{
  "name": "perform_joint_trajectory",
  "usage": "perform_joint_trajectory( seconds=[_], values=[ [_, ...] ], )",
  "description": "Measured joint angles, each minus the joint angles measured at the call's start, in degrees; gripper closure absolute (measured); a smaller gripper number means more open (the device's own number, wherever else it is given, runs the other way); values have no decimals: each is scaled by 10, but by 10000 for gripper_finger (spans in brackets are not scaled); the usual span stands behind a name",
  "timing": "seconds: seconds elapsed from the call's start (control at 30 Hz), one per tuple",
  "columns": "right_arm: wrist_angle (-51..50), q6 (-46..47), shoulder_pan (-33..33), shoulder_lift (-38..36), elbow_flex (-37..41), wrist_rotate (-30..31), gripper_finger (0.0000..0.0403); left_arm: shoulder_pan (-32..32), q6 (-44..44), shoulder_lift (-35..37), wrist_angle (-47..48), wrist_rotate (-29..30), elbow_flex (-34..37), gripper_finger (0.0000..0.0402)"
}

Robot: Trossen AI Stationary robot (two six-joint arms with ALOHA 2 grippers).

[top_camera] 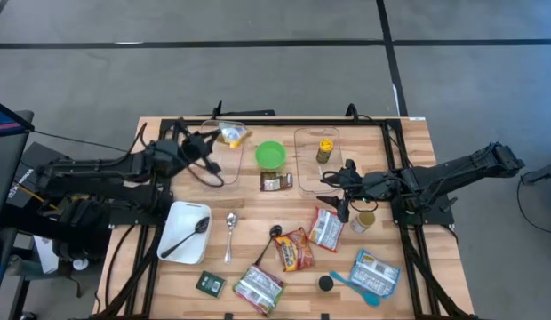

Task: Pick & Place Food Item

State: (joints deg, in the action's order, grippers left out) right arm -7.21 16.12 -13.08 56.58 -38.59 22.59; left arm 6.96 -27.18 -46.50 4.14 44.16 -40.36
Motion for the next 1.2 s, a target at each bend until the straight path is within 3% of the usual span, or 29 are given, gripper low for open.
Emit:
perform_joint_trajectory(
  seconds=[0.33,0.47,1.2],
  values=[
    [0,0,0,0,0,0,142,106,36,-35,109,-20,0,399],
    [0,0,0,0,0,0,142,136,55,-65,111,-70,0,397],
    [0,0,0,0,0,0,142,221,101,-205,113,-71,0,396]
  ],
)
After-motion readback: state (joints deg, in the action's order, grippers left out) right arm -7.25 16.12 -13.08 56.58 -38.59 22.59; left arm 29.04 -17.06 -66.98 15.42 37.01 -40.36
